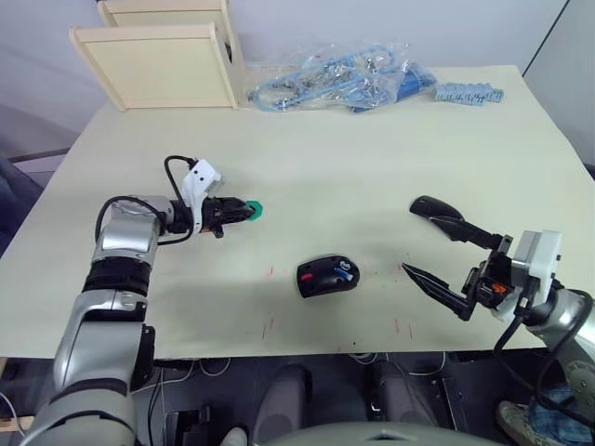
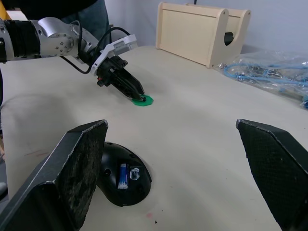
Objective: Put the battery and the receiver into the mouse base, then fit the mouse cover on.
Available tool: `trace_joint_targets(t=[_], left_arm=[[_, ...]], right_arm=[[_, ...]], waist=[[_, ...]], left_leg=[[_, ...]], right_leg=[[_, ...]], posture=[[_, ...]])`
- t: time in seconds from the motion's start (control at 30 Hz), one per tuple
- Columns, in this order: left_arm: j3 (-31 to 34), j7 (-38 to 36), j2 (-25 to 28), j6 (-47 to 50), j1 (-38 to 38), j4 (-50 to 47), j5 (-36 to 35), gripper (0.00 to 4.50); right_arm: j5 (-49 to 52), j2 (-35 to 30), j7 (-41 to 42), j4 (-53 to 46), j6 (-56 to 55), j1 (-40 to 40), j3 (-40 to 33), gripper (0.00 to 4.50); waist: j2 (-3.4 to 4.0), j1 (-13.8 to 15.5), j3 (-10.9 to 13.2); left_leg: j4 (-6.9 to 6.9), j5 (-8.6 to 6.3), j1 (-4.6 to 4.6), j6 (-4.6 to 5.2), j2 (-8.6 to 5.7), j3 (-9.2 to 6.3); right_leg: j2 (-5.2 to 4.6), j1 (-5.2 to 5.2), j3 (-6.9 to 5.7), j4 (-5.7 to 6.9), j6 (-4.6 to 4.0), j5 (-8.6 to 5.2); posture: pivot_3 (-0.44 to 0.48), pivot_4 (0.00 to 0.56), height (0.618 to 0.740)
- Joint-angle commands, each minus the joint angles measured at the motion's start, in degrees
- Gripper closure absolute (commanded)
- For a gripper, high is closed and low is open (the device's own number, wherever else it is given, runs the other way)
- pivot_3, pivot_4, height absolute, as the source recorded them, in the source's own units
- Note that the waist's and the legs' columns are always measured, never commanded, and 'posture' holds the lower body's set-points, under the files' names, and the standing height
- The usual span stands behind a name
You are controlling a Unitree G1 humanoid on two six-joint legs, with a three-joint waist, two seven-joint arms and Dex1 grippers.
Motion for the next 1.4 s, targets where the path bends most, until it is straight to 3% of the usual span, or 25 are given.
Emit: trace_joint_targets(t=[0.03, 1.17, 1.27, 1.33, 1.4], left_arm=[[0.65, 0.74, -0.12, -0.73, 0.06, -0.97, 0.34, 3.01], [-0.08, 3.25, -1.15, -4.16, 2.31, -0.84, 3.85, 3.01], [-0.15, 3.22, -1.10, -4.38, 2.37, -0.71, 3.98, 3.72], [-0.37, 3.16, -1.01, -4.81, 2.54, -0.70, 4.24, 4.45], [-0.46, 2.97, -0.99, -5.17, 2.69, -0.77, 4.32, 4.45]], right_arm=[[0.34, -0.10, -0.39, -2.13, -0.64, 0.00, -0.59, 0.00], [0.35, -0.36, -0.56, -2.36, -0.90, 0.43, -0.75, 0.00], [0.36, -0.38, -0.50, -2.26, -0.89, 0.32, -0.72, 0.00], [0.38, -0.40, -0.47, -2.16, -0.89, 0.20, -0.72, 0.00], [0.36, -0.40, -0.45, -2.11, -0.90, 0.17, -0.72, 0.00]], waist=[[0.00, 0.00, 0.00], [0.00, 0.00, -0.03], [0.00, 0.00, -0.03], [0.00, 0.00, -0.03], [0.00, -0.01, -0.03]], left_leg=[[0.00, 0.00, 0.00, 0.00, 0.00, 0.00], [0.03, 0.00, 0.08, 0.00, 0.00, 0.04], [0.03, 0.00, 0.09, 0.00, 0.00, 0.04], [0.03, 0.00, 0.09, 0.00, 0.00, 0.04], [0.03, 0.00, 0.10, 0.00, -0.01, 0.04]], right_leg=[[0.00, 0.00, 0.00, 0.00, 0.00, 0.00], [0.00, 0.01, 0.08, 0.13, -0.01, 0.00], [0.00, 0.01, 0.08, 0.13, -0.01, 0.00], [0.00, 0.01, 0.08, 0.14, -0.01, 0.00], [0.00, 0.01, 0.09, 0.15, -0.01, 0.00]], posture=[[0.000, 0.150, 0.740], [0.000, 0.150, 0.740], [0.000, 0.150, 0.740], [0.000, 0.150, 0.740], [0.000, 0.150, 0.740]])
